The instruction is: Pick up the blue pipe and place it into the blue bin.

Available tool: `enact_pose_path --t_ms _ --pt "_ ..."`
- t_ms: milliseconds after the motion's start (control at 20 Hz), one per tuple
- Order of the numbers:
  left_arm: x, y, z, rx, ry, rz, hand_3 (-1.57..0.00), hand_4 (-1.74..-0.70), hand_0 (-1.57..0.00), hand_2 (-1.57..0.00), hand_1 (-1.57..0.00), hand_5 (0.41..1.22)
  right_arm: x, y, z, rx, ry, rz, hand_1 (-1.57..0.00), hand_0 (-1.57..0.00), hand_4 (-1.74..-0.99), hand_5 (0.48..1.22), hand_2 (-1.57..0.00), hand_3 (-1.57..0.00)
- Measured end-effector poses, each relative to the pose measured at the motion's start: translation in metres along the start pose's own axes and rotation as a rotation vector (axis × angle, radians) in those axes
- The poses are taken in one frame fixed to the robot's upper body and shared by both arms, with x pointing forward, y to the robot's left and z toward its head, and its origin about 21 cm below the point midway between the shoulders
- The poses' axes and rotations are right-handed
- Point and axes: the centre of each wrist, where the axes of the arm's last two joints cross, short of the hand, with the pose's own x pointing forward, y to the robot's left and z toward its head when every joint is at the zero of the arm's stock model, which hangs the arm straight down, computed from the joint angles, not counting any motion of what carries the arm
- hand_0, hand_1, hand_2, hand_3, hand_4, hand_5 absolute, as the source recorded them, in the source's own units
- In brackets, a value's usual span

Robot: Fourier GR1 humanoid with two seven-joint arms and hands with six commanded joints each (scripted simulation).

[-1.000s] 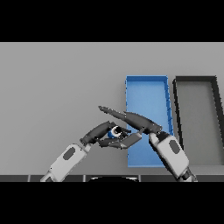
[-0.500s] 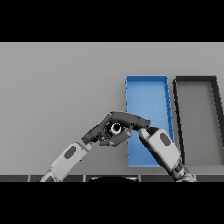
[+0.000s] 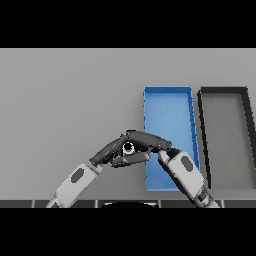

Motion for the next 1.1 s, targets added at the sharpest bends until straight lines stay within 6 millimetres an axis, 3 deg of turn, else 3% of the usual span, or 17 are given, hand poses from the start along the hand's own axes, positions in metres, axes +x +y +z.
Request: enact_pose_path --t_ms 100,200,350,500,650,950,1050,1100 --pt "0.002 0.006 -0.003 -0.045 0.014 -0.095 -0.68 -1.31 -0.74 -0.62 -0.69 1.221 0.0 -0.002 0.0 -0.016 0.007 -0.029 -1.55 -1.55 -1.488 1.194 -1.55 -1.54" --pt "0.0 0.008 -0.003 -0.098 0.039 -0.158 -0.44 -1.14 -0.47 -0.4 -0.44 1.187 0.0 -0.001 0.0 -0.009 0.055 -0.013 -1.56 -1.56 -1.491 1.204 -1.56 -1.55" --pt "-0.001 0.011 0.001 -0.097 0.052 -0.197 -0.22 -1.0 -0.24 -0.2 -0.23 0.93 0.001 0.004 0.0 0.01 -0.012 -0.027 -1.56 -1.56 -1.494 1.212 -1.56 -1.56" --pt "-0.004 0.012 0.0 -0.078 0.115 -0.222 -0.11 -0.91 -0.12 -0.1 -0.12 0.735 0.005 0.002 -0.002 -0.005 -0.035 -0.012 -1.57 -1.57 -1.496 1.216 -1.57 -1.57" --pt "-0.005 0.015 -0.002 -0.07 0.137 -0.231 -0.06 -0.89 -0.06 -0.05 -0.06 0.638 0.005 0.002 -0.005 -0.017 -0.036 0.013 -1.57 -1.57 -1.493 1.219 -1.57 -1.57" --pt "-0.007 0.014 0.002 -0.045 0.178 -0.182 -0.01 -0.9 -0.02 -0.01 -0.01 0.562 0.002 -0.002 -0.004 -0.025 -0.056 -0.033 -1.57 -1.57 -1.489 1.22 -1.57 -1.57" --pt "-0.007 0.011 0.001 -0.045 0.185 -0.179 -0.01 -0.9 -0.01 -0.01 -0.01 0.548 0.01 -0.003 -0.001 -0.029 -0.064 -0.067 -1.57 -1.57 -1.491 1.221 -1.57 -1.57" --pt "-0.006 0.014 0.001 -0.043 0.198 -0.176 -0.01 -0.91 -0.01 -0.01 -0.01 0.541 0.015 -0.007 0.001 -0.037 -0.077 -0.11 -1.57 -1.57 -1.541 1.221 -1.57 -1.57"
